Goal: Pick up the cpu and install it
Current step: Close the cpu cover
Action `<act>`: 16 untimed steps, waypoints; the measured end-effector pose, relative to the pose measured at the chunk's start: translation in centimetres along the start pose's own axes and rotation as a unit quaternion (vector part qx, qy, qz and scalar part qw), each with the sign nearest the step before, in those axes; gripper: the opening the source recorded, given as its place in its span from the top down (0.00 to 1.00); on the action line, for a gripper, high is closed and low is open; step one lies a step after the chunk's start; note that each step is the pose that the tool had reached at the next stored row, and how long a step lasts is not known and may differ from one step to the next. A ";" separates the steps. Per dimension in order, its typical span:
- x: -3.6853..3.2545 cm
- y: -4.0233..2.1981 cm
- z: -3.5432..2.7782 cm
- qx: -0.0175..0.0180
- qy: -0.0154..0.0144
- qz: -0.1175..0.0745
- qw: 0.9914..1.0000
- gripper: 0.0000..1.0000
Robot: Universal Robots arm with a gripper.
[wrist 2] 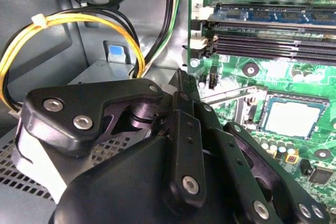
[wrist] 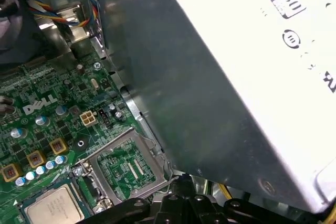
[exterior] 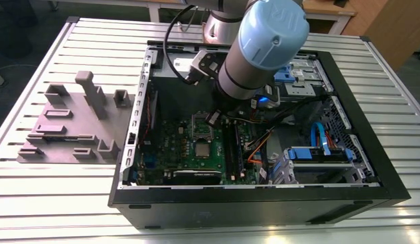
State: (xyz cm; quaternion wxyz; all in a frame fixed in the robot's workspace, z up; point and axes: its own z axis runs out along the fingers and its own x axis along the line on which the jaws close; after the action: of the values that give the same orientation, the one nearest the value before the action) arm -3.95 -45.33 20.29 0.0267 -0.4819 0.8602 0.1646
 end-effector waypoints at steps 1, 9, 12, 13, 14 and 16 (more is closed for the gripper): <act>-0.02 0.03 -0.10 0.000 0.001 0.000 1.000 0.90; -0.17 0.20 -0.71 -0.002 0.004 0.001 1.000 0.90; -0.20 0.26 -0.90 -0.002 0.005 0.002 1.000 0.90; -0.21 0.27 -0.96 -0.002 0.005 0.002 1.000 0.90; -0.23 0.29 -1.02 -0.002 0.005 0.002 1.000 0.90; -0.25 0.31 -1.11 -0.002 0.005 0.002 1.000 0.90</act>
State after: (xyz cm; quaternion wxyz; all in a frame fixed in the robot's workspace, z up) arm -3.95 -45.31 21.46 0.0212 -0.4812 0.8608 0.1643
